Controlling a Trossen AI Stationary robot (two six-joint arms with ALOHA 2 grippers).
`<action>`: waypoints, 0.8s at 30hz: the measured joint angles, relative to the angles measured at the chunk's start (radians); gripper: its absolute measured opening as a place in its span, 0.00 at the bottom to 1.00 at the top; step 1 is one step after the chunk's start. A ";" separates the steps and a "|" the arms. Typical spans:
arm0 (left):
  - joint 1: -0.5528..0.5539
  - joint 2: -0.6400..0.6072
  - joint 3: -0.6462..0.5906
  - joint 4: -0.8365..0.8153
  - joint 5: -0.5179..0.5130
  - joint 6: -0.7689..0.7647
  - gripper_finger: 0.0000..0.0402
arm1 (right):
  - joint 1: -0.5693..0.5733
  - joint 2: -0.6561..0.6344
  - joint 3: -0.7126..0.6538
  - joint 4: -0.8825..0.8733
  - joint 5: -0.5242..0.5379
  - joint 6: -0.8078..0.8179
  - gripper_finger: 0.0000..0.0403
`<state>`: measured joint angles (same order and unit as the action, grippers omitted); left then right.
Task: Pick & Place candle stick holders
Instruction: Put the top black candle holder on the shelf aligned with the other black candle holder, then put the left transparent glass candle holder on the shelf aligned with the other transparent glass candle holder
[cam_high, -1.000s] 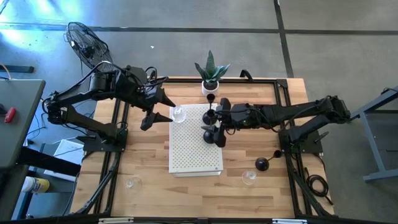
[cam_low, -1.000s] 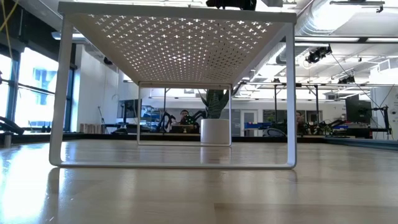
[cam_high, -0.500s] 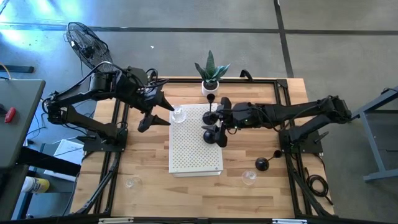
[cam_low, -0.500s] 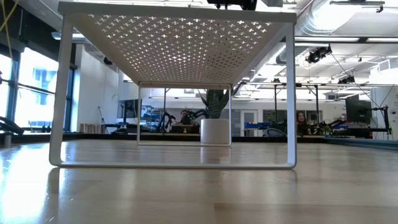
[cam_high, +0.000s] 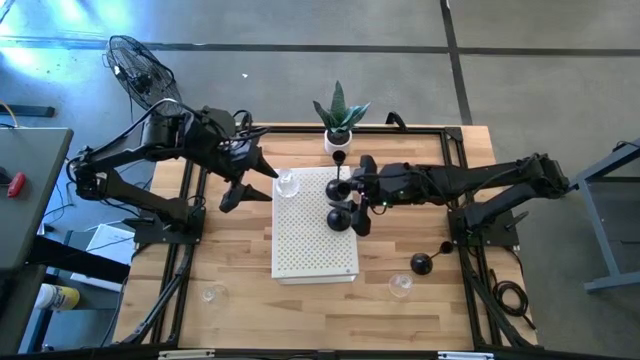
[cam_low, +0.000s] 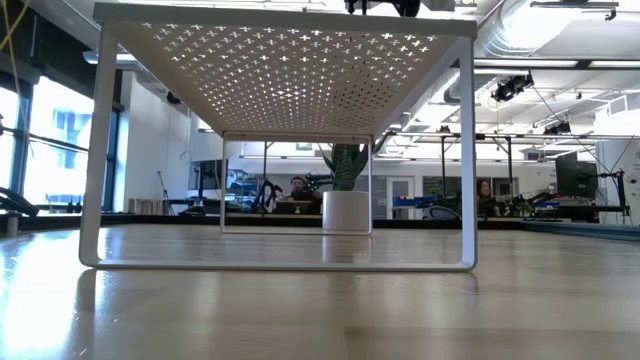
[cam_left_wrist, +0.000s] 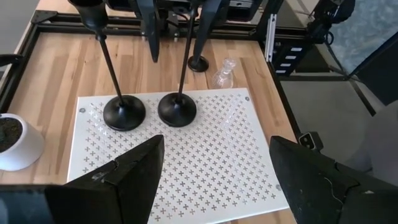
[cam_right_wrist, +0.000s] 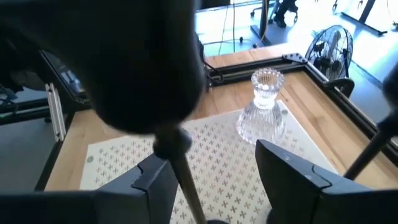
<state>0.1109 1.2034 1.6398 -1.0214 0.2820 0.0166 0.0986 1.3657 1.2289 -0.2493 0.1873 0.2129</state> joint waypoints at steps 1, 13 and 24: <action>0.000 0.000 0.000 0.000 0.000 0.000 0.71 | 0.000 0.000 0.000 -0.009 0.000 0.007 0.50; 0.000 -0.002 0.000 -0.003 0.001 0.001 0.71 | 0.000 0.000 0.000 -0.031 -0.043 0.030 0.50; 0.000 -0.002 0.000 -0.003 0.002 0.001 0.71 | 0.000 0.000 0.000 -0.072 -0.103 0.061 0.50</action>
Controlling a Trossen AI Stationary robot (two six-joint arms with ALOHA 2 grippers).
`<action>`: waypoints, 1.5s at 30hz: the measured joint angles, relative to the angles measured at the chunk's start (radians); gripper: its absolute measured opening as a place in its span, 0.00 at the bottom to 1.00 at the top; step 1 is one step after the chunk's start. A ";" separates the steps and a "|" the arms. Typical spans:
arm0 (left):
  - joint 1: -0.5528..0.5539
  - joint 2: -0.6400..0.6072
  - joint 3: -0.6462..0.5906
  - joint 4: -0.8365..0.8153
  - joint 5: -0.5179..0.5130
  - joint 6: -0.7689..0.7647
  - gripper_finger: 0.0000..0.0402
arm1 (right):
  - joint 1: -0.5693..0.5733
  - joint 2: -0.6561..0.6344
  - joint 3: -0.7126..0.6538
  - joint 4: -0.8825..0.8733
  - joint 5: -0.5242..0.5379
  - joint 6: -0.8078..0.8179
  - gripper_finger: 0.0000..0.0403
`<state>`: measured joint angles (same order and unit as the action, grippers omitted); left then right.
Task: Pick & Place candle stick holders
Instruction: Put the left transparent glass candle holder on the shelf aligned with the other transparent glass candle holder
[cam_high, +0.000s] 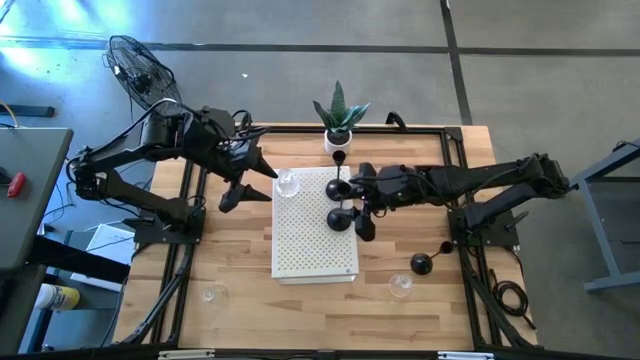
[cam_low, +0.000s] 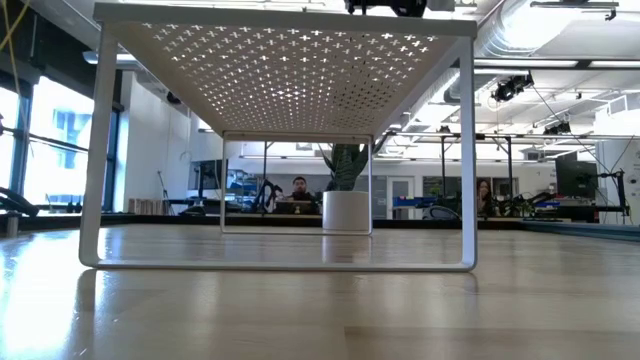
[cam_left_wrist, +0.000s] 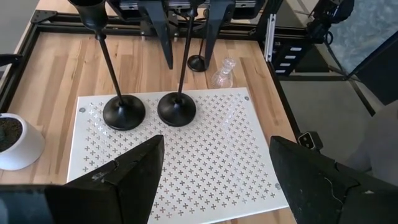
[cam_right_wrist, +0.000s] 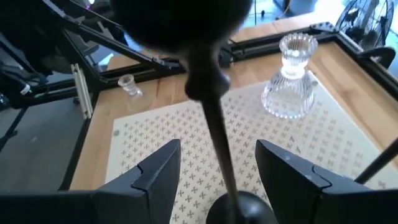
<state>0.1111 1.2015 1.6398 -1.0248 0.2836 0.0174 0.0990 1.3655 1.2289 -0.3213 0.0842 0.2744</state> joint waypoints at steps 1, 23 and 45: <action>0.000 0.000 0.000 0.000 0.000 0.000 0.71 | 0.000 0.000 0.000 -0.008 -0.004 0.010 0.50; 0.000 0.000 0.000 -0.026 0.098 0.004 0.71 | 0.004 -0.052 0.000 -0.224 -0.029 0.085 0.50; 0.000 0.000 -0.001 -0.315 0.260 -0.035 0.71 | 0.087 -0.194 0.000 -0.535 0.376 0.175 0.48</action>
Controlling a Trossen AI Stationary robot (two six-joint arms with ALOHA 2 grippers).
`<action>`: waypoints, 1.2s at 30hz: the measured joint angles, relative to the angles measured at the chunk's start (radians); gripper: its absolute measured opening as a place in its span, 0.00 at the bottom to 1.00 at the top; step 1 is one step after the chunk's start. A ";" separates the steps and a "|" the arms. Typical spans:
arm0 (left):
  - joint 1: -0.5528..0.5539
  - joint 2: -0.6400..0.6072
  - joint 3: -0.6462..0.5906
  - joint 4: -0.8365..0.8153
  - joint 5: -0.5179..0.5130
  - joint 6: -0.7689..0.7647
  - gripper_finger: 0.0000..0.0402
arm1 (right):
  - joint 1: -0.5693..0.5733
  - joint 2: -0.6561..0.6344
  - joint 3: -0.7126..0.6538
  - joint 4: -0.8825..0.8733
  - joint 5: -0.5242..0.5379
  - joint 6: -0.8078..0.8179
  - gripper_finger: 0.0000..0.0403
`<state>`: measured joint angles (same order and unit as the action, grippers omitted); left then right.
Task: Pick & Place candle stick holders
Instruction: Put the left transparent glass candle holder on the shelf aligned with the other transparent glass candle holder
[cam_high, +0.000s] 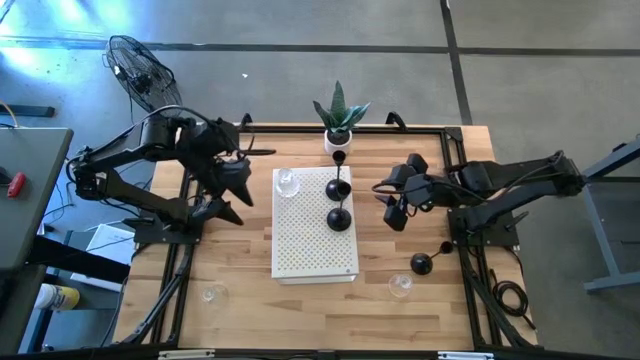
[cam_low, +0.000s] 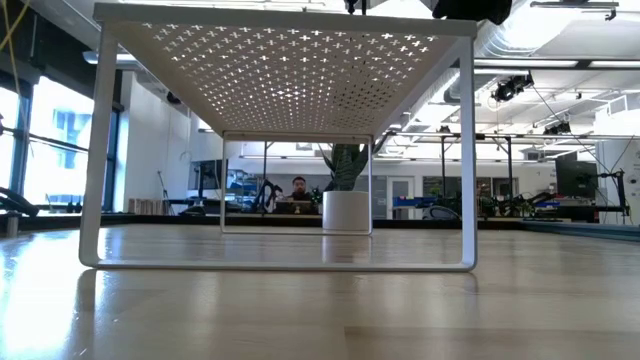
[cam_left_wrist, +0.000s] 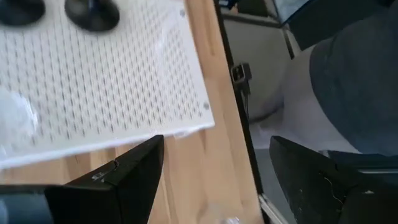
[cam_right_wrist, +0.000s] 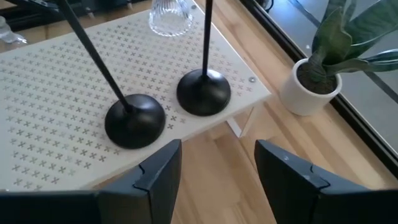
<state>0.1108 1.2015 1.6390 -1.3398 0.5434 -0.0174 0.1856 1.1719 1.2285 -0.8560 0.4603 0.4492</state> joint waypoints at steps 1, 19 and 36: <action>0.000 0.000 0.000 -0.018 0.000 -0.015 0.71 | 0.000 0.000 0.000 0.000 0.001 -0.001 0.48; -0.193 -0.102 -0.274 -0.127 -0.115 -0.496 0.71 | 0.000 0.000 0.000 -0.032 0.023 -0.012 0.48; -0.630 -0.127 -0.547 -0.111 -0.352 -0.704 0.71 | -0.008 -0.003 0.000 0.096 -0.010 -0.168 0.48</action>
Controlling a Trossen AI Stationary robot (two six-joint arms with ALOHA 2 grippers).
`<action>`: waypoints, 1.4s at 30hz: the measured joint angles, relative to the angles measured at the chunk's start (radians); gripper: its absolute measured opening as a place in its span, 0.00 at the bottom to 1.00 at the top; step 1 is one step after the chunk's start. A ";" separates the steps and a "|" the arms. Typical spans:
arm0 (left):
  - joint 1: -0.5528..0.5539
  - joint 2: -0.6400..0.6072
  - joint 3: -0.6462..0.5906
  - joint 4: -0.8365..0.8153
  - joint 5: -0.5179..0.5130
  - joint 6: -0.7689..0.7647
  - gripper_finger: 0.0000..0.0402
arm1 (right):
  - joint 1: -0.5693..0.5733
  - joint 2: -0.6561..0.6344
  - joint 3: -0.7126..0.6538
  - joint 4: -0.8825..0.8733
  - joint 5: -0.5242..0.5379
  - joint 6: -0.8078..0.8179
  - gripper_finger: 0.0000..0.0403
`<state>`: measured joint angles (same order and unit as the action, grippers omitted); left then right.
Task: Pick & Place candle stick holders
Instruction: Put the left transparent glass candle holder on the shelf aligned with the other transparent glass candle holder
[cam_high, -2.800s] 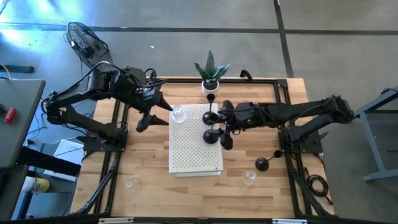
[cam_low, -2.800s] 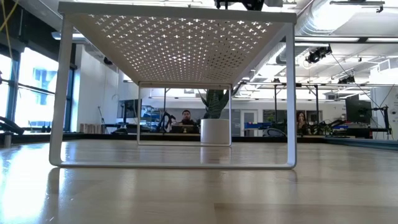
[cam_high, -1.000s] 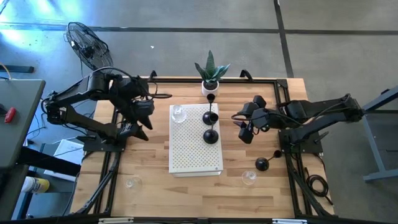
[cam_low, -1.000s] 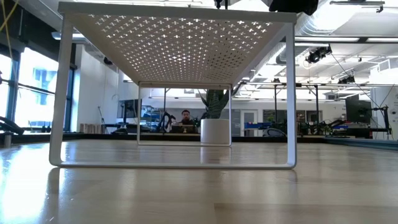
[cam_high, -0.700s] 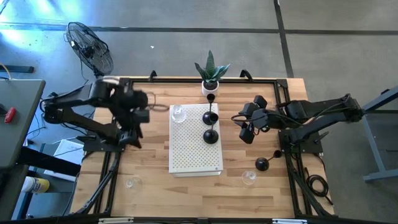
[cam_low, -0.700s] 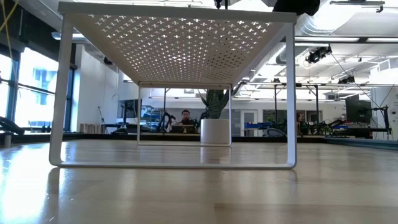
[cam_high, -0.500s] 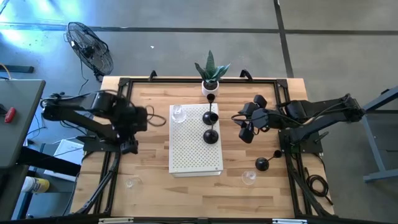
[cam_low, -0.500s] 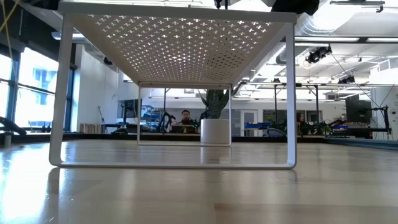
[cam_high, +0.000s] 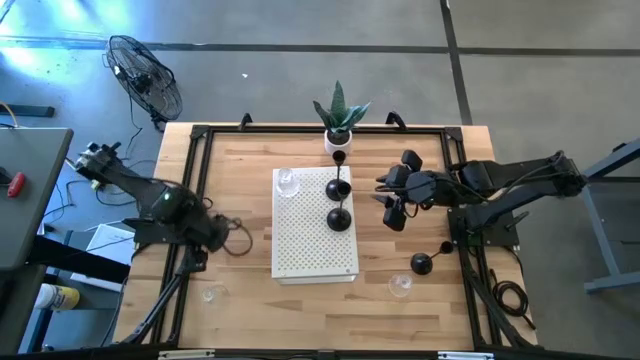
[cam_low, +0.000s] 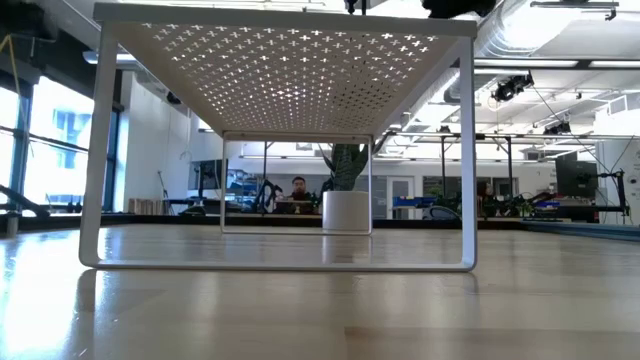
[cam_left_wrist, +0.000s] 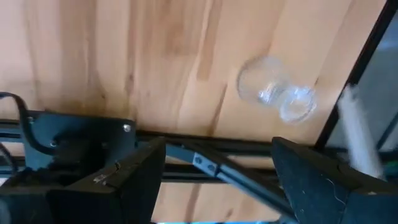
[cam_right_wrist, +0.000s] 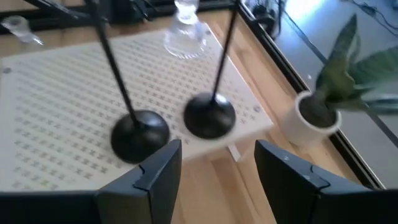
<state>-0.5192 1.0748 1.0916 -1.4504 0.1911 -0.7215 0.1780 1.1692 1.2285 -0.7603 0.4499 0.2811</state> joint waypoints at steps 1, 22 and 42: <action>-0.022 0.000 -0.020 0.018 0.008 -0.008 0.71 | 0.000 -0.003 0.000 0.006 -0.003 -0.007 0.48; -0.185 0.003 -0.135 0.229 0.002 -0.283 0.71 | -0.003 -0.099 0.000 -0.028 0.060 0.016 0.48; -0.465 0.131 -0.135 0.423 -0.147 -0.320 0.71 | -0.003 -0.098 0.000 -0.059 0.053 0.006 0.48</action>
<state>-0.9839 1.2055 0.9562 -1.0271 0.0442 -1.0411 0.1749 1.0710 1.2285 -0.8198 0.5034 0.2871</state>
